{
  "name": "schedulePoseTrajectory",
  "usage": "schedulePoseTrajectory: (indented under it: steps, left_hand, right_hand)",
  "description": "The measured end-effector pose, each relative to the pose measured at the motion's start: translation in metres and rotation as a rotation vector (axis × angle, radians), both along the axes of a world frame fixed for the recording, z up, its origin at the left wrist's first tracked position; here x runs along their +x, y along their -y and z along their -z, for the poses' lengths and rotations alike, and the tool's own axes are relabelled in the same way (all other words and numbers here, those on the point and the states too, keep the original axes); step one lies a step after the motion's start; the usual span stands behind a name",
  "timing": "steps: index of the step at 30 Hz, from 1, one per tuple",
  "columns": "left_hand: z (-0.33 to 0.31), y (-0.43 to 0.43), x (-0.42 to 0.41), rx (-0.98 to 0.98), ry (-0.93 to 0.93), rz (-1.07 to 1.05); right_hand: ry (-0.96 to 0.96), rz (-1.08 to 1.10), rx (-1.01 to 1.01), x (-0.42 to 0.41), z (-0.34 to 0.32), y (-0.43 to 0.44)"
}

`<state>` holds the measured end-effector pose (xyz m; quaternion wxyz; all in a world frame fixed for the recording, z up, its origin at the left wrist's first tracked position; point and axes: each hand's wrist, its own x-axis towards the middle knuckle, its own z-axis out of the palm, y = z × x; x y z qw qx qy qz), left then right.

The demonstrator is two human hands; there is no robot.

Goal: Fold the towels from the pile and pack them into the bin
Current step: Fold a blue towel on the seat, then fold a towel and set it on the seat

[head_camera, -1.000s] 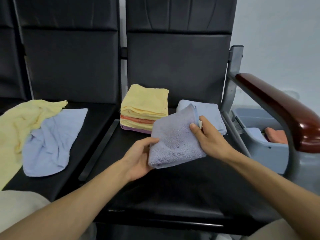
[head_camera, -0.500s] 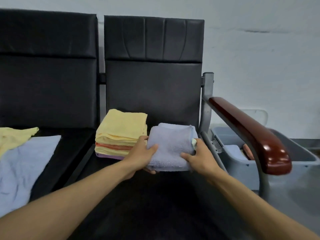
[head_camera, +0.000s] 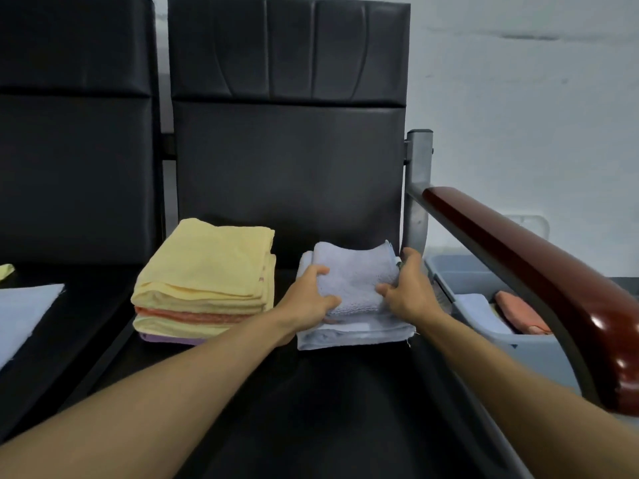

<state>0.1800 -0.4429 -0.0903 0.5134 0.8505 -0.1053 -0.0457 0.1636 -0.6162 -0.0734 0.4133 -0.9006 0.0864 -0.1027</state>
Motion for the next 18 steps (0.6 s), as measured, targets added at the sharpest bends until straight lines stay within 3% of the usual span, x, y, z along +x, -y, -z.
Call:
schedulePoseTrajectory:
  steps: [7, 13, 18]
  left_hand:
    - [0.012, 0.004, -0.001, 0.015, -0.047, -0.047]
    - [-0.009, -0.038, -0.027, 0.024, -0.1, -0.031]
    - [-0.036, -0.121, -0.069, 0.045, -0.123, 0.012]
  right_hand:
    - [0.026, 0.054, -0.127, 0.003, 0.018, -0.002]
    - [0.142, 0.218, -0.47, -0.027, 0.007, -0.021]
    - [0.139, -0.081, -0.43, -0.052, -0.004, -0.085]
